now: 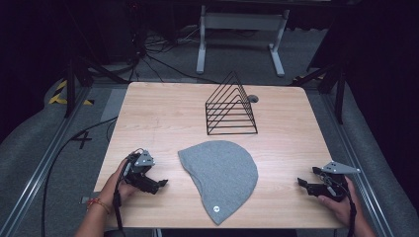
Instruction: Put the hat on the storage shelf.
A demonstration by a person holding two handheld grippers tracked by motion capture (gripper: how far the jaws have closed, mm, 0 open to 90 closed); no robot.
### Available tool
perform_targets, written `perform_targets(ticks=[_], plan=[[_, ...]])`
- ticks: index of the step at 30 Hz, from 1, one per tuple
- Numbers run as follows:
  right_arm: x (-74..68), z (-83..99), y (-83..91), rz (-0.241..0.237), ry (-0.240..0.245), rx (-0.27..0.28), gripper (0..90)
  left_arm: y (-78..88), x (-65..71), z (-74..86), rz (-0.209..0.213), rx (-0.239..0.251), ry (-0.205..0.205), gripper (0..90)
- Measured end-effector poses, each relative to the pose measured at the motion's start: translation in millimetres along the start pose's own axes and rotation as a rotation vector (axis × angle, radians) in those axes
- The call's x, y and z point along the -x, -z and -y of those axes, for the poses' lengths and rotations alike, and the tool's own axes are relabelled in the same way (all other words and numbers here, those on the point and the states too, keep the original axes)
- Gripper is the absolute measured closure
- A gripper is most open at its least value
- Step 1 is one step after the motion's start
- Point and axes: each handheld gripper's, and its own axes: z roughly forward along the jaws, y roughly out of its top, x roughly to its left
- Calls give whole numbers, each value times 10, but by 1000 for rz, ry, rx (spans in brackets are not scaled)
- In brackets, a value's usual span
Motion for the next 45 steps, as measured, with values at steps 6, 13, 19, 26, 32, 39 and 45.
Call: perform_targets(ticks=[6,13,19,26,32,39,45], plan=[[-3,-2,2,12,-12,6,240,-5,6,-8,-15,-3,18,0],[-28,-34,17,17,-18,-20,314,16,53,1,-14,7,10,38],[-202,-150,44,-129,33,26,556,-21,17,-93,25,-5,-21,103],[-751,-454,-13,-252,173,82,703,-104,48,-383,43,-15,-23,255],[-1223,-573,-136,-407,259,84,796,-198,133,-743,65,55,-55,301],[-1636,-672,-258,-515,344,63,841,-437,247,-998,94,35,-121,368],[-1970,-689,-487,-550,433,-14,845,-621,230,-1037,95,14,-151,494]])
